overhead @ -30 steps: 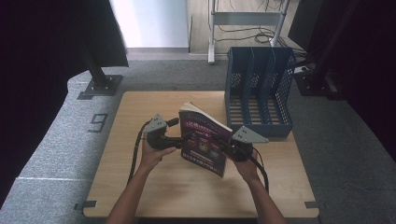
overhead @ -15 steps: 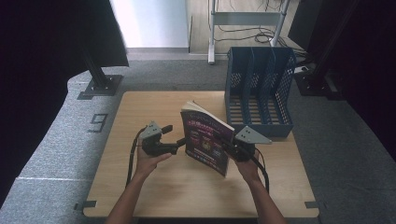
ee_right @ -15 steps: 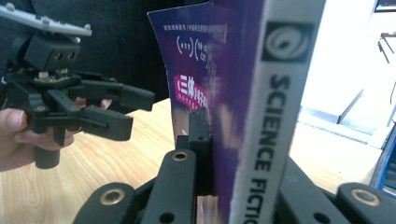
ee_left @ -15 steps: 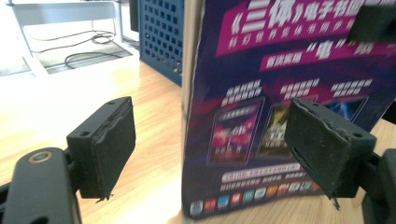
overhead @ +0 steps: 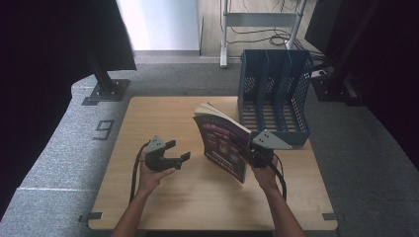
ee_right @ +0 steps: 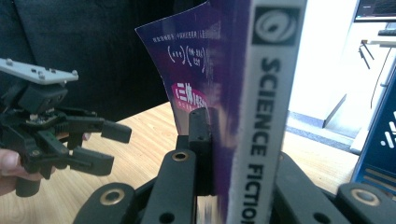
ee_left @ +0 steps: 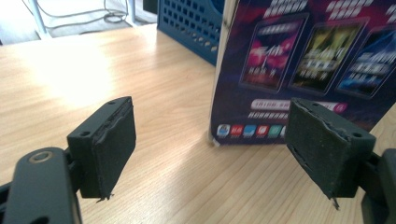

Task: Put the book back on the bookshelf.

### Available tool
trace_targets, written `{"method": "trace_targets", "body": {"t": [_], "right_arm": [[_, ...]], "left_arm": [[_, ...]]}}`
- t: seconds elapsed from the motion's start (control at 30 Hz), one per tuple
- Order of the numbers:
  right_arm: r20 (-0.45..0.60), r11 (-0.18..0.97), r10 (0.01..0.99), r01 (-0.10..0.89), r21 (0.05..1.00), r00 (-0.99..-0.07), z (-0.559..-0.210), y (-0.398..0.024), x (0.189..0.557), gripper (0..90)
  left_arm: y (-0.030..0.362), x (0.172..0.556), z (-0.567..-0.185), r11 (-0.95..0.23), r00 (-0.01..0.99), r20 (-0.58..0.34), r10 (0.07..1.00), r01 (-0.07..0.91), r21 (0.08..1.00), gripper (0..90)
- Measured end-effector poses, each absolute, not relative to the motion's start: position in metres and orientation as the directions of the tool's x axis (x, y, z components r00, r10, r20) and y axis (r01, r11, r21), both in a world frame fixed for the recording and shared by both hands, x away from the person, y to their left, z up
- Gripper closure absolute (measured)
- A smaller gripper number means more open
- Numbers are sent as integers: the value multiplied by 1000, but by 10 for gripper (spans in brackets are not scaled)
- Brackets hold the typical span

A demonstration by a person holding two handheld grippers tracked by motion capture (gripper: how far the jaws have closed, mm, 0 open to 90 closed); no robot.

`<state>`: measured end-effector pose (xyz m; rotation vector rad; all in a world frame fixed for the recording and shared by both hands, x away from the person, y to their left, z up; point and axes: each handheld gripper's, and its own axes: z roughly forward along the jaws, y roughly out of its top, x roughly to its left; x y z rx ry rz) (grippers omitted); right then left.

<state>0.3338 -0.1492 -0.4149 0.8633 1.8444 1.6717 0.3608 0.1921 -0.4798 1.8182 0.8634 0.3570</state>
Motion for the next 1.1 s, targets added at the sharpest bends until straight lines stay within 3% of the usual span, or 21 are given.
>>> {"method": "trace_targets", "body": {"t": [1.1], "right_arm": [[75,-42,796,69,997,-601,-381,-174,340,815]], "left_arm": [[199,359,-481,-178,703,-188,686,413,893,172]]}}
